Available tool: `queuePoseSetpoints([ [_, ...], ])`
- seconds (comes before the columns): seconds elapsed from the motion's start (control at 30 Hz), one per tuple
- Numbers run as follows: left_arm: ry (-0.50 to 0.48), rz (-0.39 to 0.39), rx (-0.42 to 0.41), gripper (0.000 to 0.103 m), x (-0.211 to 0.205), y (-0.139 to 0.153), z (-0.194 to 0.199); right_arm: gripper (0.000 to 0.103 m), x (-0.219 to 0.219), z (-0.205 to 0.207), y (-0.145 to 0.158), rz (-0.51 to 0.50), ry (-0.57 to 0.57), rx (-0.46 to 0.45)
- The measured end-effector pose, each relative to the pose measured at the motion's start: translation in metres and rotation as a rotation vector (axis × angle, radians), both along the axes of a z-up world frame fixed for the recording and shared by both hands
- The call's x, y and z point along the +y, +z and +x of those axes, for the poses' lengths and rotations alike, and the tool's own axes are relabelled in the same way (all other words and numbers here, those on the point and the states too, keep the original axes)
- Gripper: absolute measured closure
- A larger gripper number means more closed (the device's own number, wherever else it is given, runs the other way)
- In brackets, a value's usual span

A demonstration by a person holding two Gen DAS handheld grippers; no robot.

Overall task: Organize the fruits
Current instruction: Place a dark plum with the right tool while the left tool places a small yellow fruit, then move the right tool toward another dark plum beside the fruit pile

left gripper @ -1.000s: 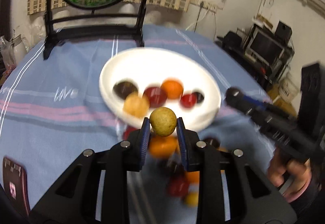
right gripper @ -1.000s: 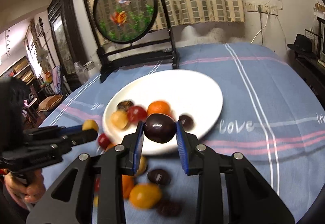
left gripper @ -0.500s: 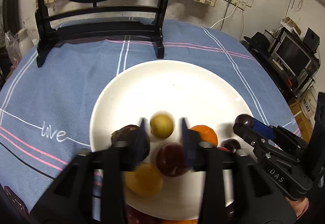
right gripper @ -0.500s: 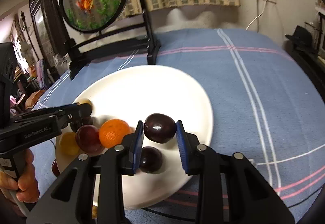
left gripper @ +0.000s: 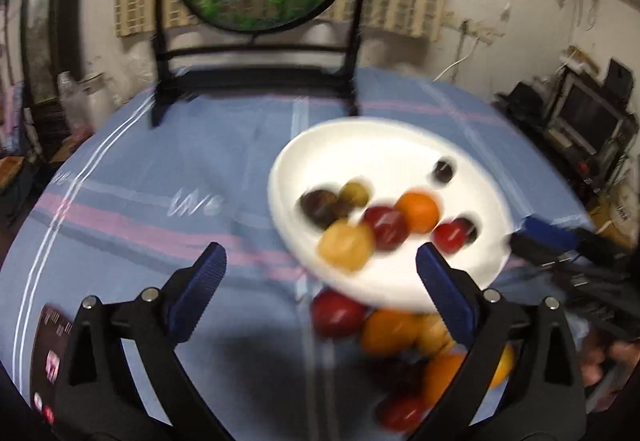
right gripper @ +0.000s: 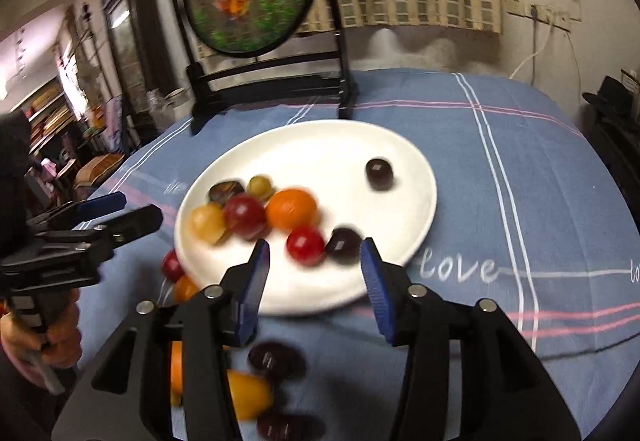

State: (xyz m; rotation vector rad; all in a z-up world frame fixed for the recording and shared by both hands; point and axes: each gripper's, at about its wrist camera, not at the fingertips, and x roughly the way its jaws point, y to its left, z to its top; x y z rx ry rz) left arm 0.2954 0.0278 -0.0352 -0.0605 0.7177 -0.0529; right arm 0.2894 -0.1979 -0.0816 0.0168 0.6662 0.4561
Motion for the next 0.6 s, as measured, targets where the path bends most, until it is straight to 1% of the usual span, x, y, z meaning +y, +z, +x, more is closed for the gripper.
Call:
queuePoseSetpoints([
  [0.03,0.001,0.002,0.011,0.006,0.002,-0.003,-0.004,0.055,0.001,-0.004,-0.001,-0.008,0.012,0.005],
  [0.07,-0.002,-0.015,0.022,0.006,0.006,-0.007,-0.011,0.055,0.002,-0.011,-0.002,-0.02,0.037,0.013],
  [0.17,-0.014,-0.092,0.044,0.006,0.019,-0.016,-0.028,0.055,0.002,-0.028,-0.001,-0.039,0.085,-0.001],
  [0.23,-0.011,-0.122,0.063,0.006,0.026,-0.025,-0.041,0.055,0.003,-0.041,-0.001,-0.082,0.119,-0.015],
  [0.3,-0.011,-0.123,0.076,0.006,0.028,-0.03,-0.052,0.055,0.003,-0.052,-0.006,-0.124,0.164,-0.014],
  [0.4,-0.027,-0.108,0.051,0.006,0.026,-0.027,-0.071,0.055,0.003,-0.061,-0.013,-0.162,0.224,0.019],
  [0.43,-0.037,-0.114,0.05,0.006,0.026,-0.027,-0.075,0.055,0.005,-0.063,-0.016,-0.18,0.245,0.032],
  [0.53,-0.081,-0.15,0.084,0.006,0.02,-0.033,-0.09,0.055,0.01,-0.067,-0.023,-0.232,0.282,0.058],
  [0.57,-0.101,-0.139,0.102,0.006,0.015,-0.037,-0.094,0.055,0.012,-0.067,-0.026,-0.249,0.292,0.071],
  [0.6,-0.113,-0.112,0.103,0.006,0.01,-0.037,-0.098,0.055,0.013,-0.067,-0.028,-0.258,0.293,0.076],
])
